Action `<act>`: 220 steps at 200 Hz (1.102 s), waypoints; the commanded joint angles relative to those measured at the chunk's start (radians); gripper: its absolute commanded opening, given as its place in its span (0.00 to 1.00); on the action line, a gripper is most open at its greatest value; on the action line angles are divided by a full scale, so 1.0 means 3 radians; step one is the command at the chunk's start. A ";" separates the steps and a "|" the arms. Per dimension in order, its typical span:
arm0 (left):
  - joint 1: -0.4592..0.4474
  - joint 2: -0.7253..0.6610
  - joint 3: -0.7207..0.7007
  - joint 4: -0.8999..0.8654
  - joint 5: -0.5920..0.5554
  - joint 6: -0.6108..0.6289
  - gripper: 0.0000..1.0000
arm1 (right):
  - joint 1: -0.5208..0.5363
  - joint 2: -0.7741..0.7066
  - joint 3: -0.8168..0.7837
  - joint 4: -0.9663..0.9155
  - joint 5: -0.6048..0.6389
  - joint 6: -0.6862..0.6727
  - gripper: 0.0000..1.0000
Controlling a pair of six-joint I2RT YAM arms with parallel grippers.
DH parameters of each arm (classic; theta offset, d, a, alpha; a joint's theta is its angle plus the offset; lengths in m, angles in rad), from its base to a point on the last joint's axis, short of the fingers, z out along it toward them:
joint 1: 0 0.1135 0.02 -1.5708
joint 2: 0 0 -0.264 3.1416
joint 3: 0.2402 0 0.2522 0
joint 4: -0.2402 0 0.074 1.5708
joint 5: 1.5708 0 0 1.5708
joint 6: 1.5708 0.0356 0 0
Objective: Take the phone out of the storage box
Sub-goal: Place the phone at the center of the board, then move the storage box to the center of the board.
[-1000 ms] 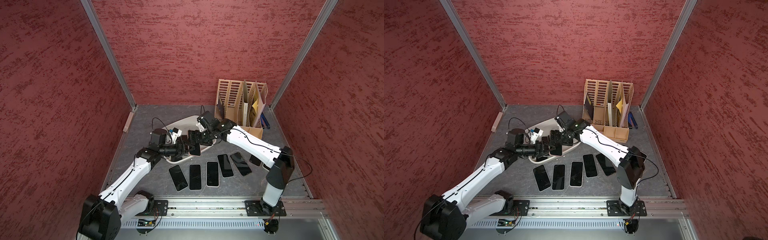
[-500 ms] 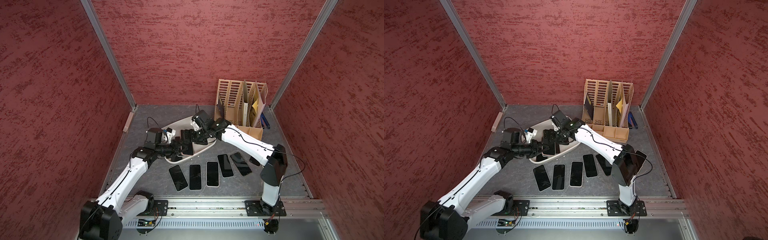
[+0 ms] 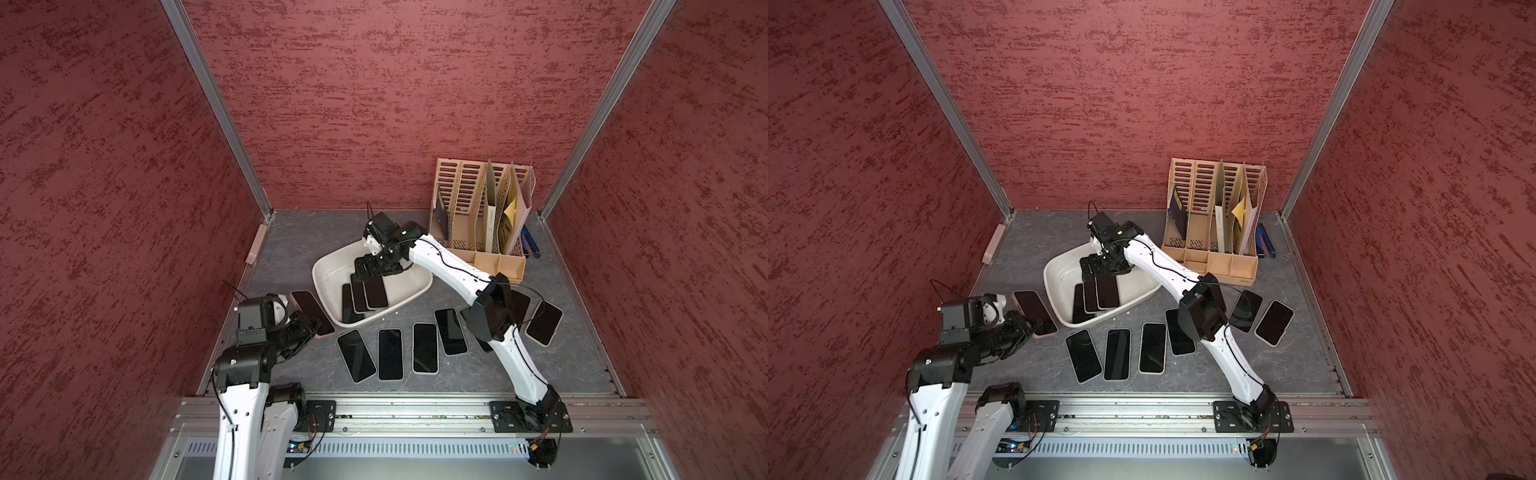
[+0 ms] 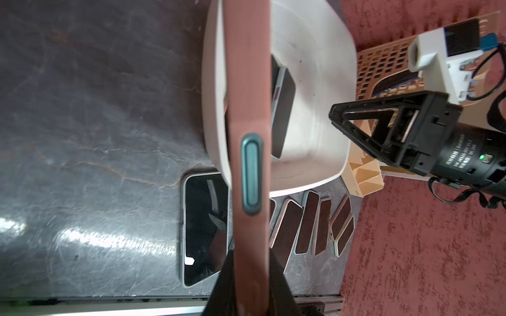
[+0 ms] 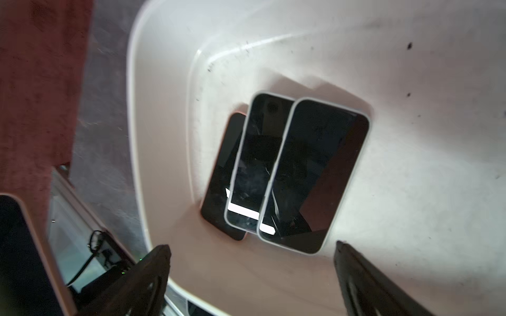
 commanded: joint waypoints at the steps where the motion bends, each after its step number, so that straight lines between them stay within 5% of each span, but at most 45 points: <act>1: 0.0122 0.0019 -0.0215 0.0053 -0.0019 0.0035 0.00 | -0.0004 0.0109 0.0159 -0.0248 0.0017 -0.0229 0.99; 22: 0.0367 0.0145 -0.0235 0.0149 0.0094 0.0019 0.00 | -0.0006 0.0190 0.0153 -0.0259 0.0081 -0.0275 0.99; 61: 0.0289 0.0519 -0.0360 0.0679 0.0175 -0.0341 0.00 | -0.0029 0.0325 0.0097 -0.0298 0.0274 -0.0355 0.98; 160: 0.0236 0.1799 -0.0428 0.2054 0.0119 0.0111 0.00 | -0.0101 0.0649 0.0168 -0.0022 0.0185 -0.0395 0.98; 220: 0.0079 0.2727 -0.0455 0.3007 0.0376 0.0216 0.00 | -0.0177 0.0827 0.0284 -0.0208 0.0618 -0.0402 0.95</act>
